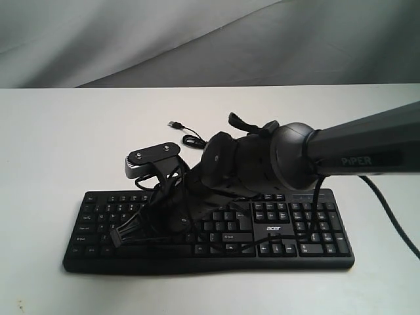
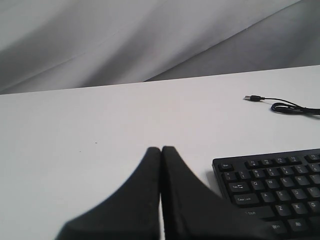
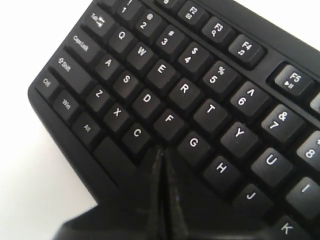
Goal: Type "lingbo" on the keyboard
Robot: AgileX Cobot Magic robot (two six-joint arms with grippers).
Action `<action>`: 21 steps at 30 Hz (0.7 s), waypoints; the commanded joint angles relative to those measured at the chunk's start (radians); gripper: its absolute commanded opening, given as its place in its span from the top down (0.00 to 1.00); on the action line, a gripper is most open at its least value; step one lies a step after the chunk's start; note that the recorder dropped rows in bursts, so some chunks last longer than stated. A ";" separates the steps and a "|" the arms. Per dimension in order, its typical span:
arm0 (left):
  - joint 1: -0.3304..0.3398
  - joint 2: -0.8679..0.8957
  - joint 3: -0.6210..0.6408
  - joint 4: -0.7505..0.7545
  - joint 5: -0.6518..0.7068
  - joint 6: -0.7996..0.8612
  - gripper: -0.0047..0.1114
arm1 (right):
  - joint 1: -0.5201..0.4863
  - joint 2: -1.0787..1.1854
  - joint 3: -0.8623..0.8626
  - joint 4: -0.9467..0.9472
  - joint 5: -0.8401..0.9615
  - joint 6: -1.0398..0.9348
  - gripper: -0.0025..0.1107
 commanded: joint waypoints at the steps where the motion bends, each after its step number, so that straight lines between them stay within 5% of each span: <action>1: 0.002 -0.003 0.004 -0.008 -0.005 -0.004 0.96 | -0.001 -0.005 0.007 -0.023 -0.009 0.022 0.98; 21: 0.002 -0.003 0.004 -0.008 -0.005 -0.004 0.96 | -0.001 0.007 0.007 -0.021 -0.013 0.024 0.98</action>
